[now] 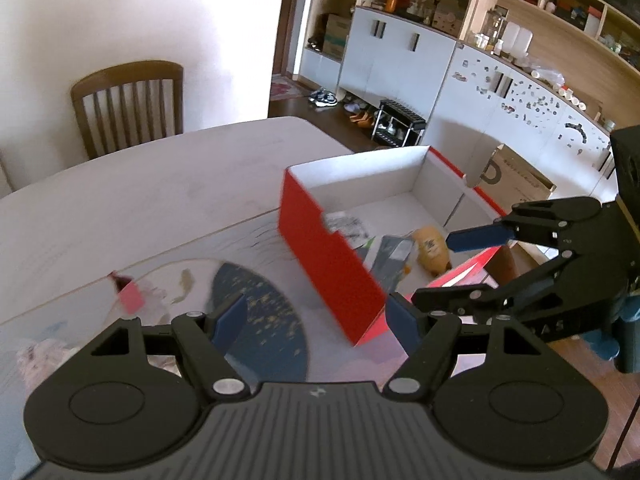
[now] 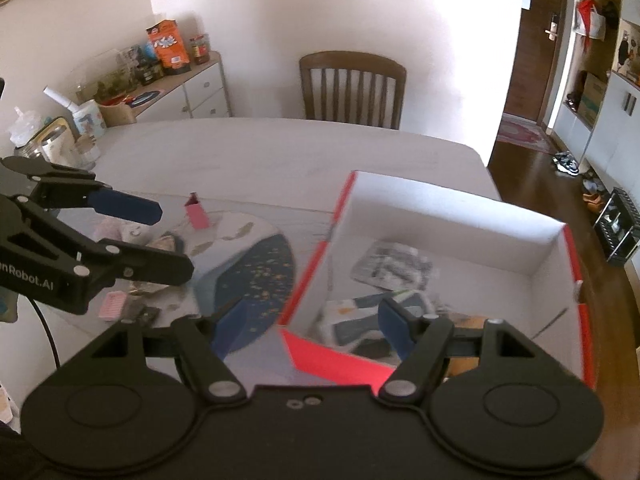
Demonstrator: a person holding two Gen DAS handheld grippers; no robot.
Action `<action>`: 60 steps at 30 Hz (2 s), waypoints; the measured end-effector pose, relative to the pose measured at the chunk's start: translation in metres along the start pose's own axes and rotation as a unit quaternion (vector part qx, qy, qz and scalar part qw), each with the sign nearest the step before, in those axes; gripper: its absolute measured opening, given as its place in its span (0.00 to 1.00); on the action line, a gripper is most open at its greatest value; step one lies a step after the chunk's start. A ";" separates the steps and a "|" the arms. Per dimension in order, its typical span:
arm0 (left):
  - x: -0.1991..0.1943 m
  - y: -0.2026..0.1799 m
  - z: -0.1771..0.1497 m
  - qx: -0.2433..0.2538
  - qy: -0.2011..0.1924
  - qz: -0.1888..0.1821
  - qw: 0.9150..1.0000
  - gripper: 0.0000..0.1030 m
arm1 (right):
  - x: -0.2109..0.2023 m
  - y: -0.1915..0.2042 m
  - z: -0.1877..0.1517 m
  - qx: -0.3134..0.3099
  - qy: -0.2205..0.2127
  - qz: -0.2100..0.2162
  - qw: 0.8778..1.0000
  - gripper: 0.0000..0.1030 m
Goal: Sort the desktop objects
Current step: 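Withdraw both grippers from the shoebox back over the table, then grasp the pink ridged pad with left gripper while right gripper grasps the black bag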
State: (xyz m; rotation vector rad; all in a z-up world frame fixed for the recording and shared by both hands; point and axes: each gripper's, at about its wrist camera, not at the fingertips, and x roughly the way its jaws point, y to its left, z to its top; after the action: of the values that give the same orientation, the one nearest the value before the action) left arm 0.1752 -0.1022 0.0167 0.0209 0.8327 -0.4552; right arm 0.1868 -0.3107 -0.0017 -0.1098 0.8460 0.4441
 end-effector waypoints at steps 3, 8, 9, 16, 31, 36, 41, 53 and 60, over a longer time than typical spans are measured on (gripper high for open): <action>-0.011 0.016 -0.015 0.001 -0.001 0.011 1.000 0.73 | 0.005 0.015 0.001 -0.003 0.004 0.004 1.000 0.70; -0.025 0.045 -0.047 0.014 0.000 0.030 0.999 0.73 | 0.014 0.037 0.001 -0.003 0.013 0.008 1.000 0.71; -0.026 0.051 -0.053 0.015 0.005 0.032 0.999 0.73 | 0.016 0.041 0.000 -0.003 0.015 0.008 1.000 0.71; -0.030 0.083 -0.088 0.006 0.030 0.039 0.999 0.73 | 0.031 0.072 0.001 -0.004 0.029 0.012 1.000 0.71; -0.014 0.113 -0.134 0.051 0.051 0.037 0.997 0.81 | 0.074 0.119 -0.001 0.000 0.066 0.020 0.998 0.71; -0.003 0.122 -0.145 0.072 0.061 0.028 0.995 0.82 | 0.090 0.130 -0.006 0.008 0.080 0.026 0.996 0.72; 0.005 0.132 -0.149 0.093 0.070 0.015 0.993 0.82 | 0.102 0.143 -0.009 0.009 0.092 0.029 0.995 0.72; 0.026 0.145 -0.155 0.149 0.080 0.003 0.986 0.82 | 0.139 0.173 -0.018 0.012 0.134 0.035 0.990 0.72; 0.031 0.147 -0.155 0.162 0.081 -0.003 0.984 0.82 | 0.152 0.183 -0.020 0.014 0.151 0.044 0.987 0.72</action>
State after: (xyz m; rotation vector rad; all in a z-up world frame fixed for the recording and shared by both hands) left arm 0.1417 0.0489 -0.1342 0.3601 0.9099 -0.5962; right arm 0.1833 -0.1000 -0.1137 -0.1164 1.1590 0.5052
